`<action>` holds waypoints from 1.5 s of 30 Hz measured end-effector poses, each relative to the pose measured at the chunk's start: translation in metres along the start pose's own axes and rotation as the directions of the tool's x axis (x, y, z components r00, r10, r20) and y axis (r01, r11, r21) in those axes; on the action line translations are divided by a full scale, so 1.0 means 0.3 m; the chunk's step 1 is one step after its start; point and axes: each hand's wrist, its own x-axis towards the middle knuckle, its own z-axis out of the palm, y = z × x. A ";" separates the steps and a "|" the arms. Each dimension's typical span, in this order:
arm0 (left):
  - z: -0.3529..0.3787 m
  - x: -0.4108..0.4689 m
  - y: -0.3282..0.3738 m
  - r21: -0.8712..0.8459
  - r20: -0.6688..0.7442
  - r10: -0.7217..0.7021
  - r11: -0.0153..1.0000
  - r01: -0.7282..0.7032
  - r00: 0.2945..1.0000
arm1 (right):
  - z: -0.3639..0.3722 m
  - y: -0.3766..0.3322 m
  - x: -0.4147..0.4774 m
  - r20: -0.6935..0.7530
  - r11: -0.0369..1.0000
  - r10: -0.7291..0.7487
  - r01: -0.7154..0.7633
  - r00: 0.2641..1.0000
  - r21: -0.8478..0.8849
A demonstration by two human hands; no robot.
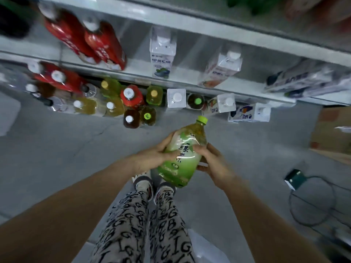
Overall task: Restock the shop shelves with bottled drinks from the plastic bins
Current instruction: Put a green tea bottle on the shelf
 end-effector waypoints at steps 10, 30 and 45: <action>0.170 -0.493 0.414 -0.050 -0.148 0.154 0.985 -0.163 0.977 | -0.004 -0.332 -0.563 0.061 0.986 -0.168 0.168 0.984 0.009; 0.250 -1.056 1.031 0.278 -0.204 0.536 0.834 -0.476 0.819 | 0.033 -0.825 -1.212 -0.033 0.772 -0.633 0.628 0.774 -0.095; 0.355 -1.284 1.478 0.432 -0.106 0.765 0.611 -0.664 0.635 | -0.121 -1.170 -1.577 -0.064 0.495 -0.868 0.842 0.493 -0.215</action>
